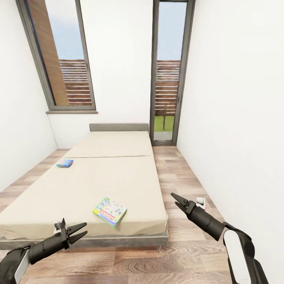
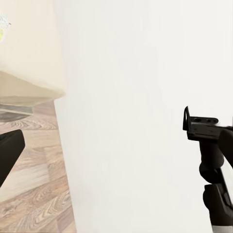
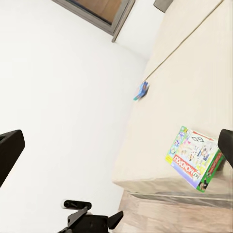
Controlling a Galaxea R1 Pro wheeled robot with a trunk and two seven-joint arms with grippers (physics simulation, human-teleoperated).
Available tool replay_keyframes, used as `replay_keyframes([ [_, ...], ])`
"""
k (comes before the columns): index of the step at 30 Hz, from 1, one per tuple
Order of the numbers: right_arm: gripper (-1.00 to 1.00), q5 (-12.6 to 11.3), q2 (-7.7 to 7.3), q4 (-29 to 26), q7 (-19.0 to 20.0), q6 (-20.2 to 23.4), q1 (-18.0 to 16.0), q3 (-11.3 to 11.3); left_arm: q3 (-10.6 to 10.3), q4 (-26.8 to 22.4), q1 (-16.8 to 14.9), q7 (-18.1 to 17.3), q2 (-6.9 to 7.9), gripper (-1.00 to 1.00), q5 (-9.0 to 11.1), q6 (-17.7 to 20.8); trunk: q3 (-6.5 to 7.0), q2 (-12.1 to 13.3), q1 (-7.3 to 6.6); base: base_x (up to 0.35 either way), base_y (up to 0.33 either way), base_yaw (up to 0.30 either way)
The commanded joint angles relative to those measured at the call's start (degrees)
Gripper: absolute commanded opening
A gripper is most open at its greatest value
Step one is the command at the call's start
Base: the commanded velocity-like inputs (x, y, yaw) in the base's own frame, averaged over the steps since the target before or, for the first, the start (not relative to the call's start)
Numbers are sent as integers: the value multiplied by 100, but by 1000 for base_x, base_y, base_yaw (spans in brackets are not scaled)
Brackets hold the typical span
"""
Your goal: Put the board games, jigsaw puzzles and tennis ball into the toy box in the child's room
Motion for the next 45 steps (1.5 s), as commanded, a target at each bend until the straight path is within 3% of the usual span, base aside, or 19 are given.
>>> replay_keyframes([
  [1,100,13,5,-5,19,36,-6,-13,1,4,-3,-16,-10,100,6,61,-24,-44,22,0,0,0],
  [8,100,10,3,-16,16,71,-7,2,16,81,-4,-70,-61,100,28,55,-150,-325,176,0,0,0],
  [14,100,7,16,-5,21,59,-7,4,26,103,-4,-516,-16,100,40,61,-258,-566,307,0,0,0],
  [21,100,4,11,8,8,61,-7,6,78,126,-3,-610,-15,100,40,65,-383,-846,461,0,0,0],
  [24,100,8,10,9,8,55,-7,4,232,136,-3,-625,-2,100,40,61,-437,-967,527,0,0,0],
  [27,100,21,102,51,43,19,-7,-77,326,234,6,-586,-100,100,102,-9,-437,-965,526,0,0,0],
  [34,100,13,56,110,37,-113,-7,-64,347,310,5,-594,-317,100,102,9,-526,-1166,636,0,0,0],
  [40,100,5,22,208,40,-299,-7,-58,346,306,5,-595,-314,100,102,12,-544,-1206,658,0,0,0],
  [45,100,8,19,218,42,-318,-7,-58,346,305,6,-595,-313,100,102,12,-634,-1407,768,0,0,0],
])
